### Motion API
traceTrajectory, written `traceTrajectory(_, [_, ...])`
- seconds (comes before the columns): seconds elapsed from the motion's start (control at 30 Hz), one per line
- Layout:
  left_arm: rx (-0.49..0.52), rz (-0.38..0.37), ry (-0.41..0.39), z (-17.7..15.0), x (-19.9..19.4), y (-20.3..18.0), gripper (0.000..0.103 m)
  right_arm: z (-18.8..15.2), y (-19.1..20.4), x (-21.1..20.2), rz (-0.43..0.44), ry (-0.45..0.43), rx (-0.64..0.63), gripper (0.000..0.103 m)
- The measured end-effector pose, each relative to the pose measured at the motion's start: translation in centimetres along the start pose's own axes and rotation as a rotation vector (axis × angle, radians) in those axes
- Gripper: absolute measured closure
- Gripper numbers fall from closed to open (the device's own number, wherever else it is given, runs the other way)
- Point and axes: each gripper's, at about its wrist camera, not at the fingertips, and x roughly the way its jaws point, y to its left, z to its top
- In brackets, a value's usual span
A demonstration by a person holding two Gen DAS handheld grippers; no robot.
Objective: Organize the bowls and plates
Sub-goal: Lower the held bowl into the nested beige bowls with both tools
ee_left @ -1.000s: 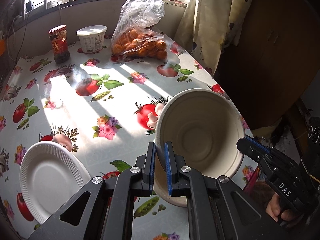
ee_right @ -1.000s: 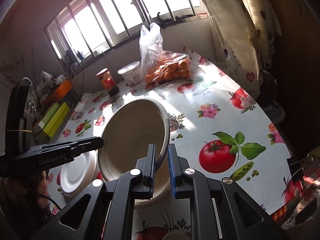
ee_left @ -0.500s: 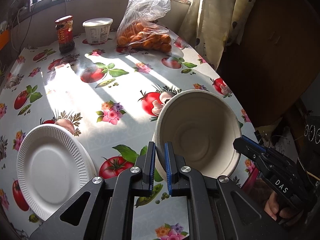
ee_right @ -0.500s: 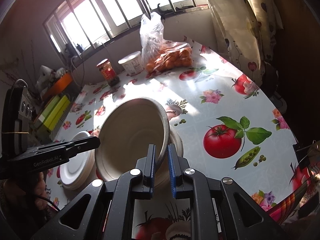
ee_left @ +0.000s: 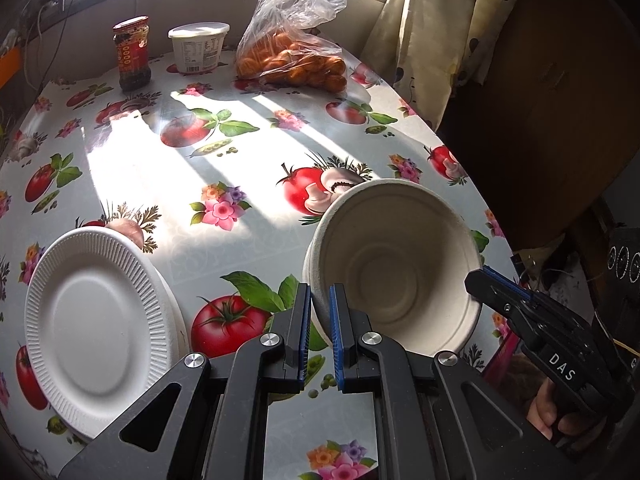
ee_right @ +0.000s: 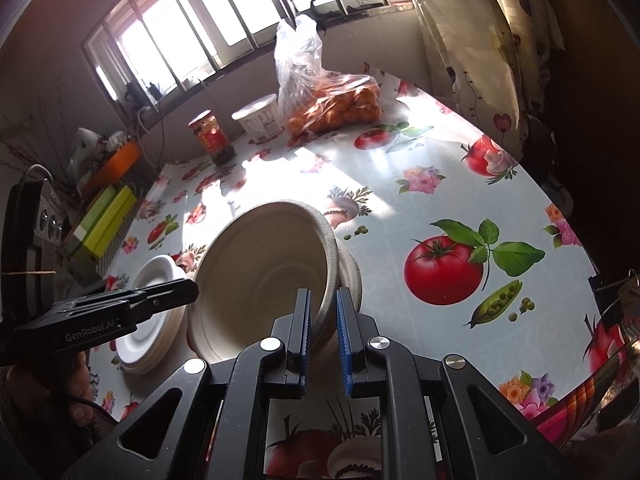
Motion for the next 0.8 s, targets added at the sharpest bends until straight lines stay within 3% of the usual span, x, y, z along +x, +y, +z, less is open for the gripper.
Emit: traceTrajectory(0.8, [-0.017, -0.003, 0.013, -0.13, 0.52, 0.12, 0.094, -0.25, -0.43, 0.80, -0.011, 0.019, 0.000, 0.088])
